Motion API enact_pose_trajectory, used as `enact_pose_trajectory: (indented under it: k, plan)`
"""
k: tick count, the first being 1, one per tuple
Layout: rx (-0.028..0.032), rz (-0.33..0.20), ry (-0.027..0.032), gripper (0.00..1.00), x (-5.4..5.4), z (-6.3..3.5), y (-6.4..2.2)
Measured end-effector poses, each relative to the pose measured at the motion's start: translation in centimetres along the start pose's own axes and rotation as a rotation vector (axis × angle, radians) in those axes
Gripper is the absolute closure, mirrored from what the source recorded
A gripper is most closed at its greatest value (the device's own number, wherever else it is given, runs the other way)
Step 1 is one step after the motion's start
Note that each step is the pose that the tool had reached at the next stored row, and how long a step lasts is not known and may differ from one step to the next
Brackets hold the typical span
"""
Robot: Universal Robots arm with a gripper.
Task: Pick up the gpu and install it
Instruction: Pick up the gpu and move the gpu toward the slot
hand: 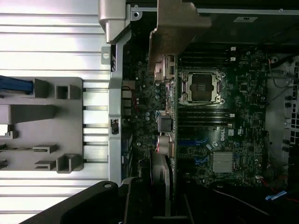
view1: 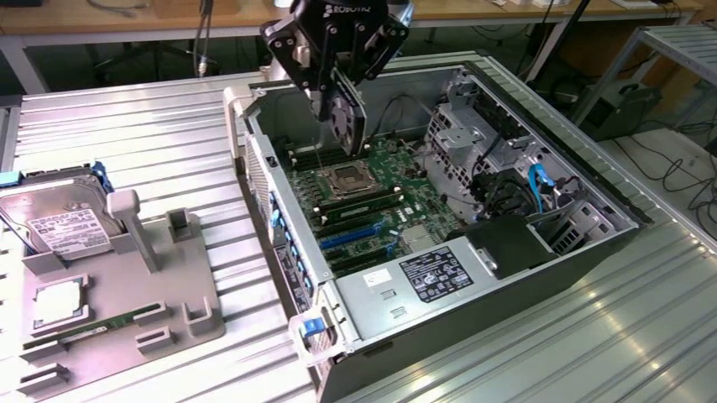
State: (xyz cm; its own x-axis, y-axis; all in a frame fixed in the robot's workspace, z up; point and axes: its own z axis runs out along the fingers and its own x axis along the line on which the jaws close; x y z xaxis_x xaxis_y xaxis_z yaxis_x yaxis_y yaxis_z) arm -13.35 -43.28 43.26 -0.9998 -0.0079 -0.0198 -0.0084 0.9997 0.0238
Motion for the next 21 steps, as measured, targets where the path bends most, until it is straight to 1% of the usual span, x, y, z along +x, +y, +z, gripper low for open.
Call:
enact_pose_trajectory:
  k: [17,18,19,21]
  plan:
    - [0.0000,0.000,0.0000,0.72,-3.7,0.17,-0.03]
    - [0.0001,0.000,0.0001,0.72,-4.0,0.18,-0.04]
    - [0.0000,0.000,0.0000,0.72,-4.7,0.20,-0.04]
    - [0.0000,0.000,0.0000,0.72,-5.5,0.23,-0.05]
